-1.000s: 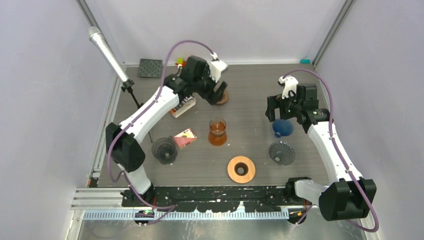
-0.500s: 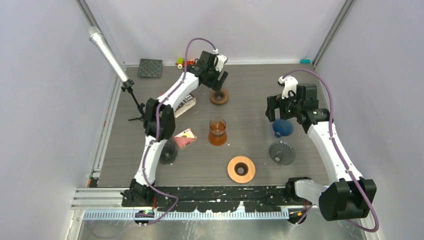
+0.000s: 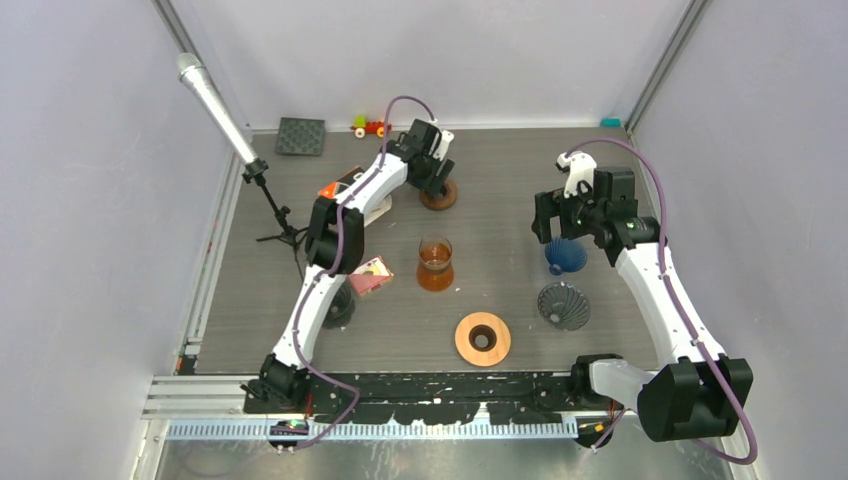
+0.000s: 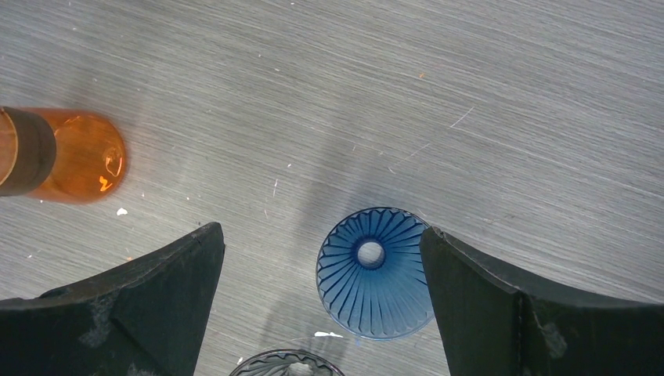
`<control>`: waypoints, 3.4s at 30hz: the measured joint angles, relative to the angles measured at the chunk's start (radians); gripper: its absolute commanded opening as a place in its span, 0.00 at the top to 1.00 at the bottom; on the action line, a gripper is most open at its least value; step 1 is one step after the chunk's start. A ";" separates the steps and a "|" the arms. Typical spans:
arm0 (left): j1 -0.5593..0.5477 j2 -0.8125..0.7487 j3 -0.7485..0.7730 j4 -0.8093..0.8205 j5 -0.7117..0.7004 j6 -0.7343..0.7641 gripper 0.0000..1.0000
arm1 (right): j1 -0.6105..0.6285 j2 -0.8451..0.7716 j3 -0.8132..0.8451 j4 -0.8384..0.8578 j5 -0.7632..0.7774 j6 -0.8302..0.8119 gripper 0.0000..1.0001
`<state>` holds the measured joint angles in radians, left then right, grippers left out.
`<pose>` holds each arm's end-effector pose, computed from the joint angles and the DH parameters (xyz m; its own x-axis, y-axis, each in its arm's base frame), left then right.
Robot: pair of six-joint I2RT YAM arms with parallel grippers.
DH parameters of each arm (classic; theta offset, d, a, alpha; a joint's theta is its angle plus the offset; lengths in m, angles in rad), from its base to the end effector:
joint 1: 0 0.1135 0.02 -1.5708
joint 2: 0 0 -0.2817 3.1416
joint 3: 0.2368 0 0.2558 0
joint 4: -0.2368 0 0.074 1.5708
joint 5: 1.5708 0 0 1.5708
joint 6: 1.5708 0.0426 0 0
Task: Place the coffee filter in the dripper
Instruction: Pick up the dripper holder from the center of the board, then place the dripper holder onto the coffee server, then pick up the coffee dripper from the center of the board.
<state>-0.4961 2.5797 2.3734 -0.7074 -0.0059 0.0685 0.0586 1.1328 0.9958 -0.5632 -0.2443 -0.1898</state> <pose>0.5148 -0.2784 0.1791 -0.6623 0.4363 -0.6091 0.5194 0.8533 0.0465 0.2422 0.0245 0.3198 -0.5862 -0.2178 -0.7804 -0.3585 0.9335 0.0088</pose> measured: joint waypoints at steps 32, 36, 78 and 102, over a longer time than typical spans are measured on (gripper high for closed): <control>0.042 -0.623 -0.347 -0.098 0.219 -0.001 0.76 | -0.001 0.024 0.001 -0.016 -0.001 -0.018 0.00; 0.001 -0.776 -0.500 -0.101 0.235 0.019 0.75 | -0.001 0.025 0.003 -0.024 -0.005 -0.019 0.00; -0.198 -0.776 -0.785 -0.113 0.181 0.014 0.33 | -0.001 0.033 0.016 -0.059 -0.038 -0.030 0.00; -0.198 -1.142 -0.904 -0.068 0.111 0.116 0.15 | -0.061 0.137 0.111 -0.153 0.214 0.000 0.26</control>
<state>-0.6945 1.4376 1.4689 -0.7753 0.1047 0.1841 -0.0025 1.2701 1.1072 -0.7166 -0.0307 -0.1894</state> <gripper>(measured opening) 0.850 0.784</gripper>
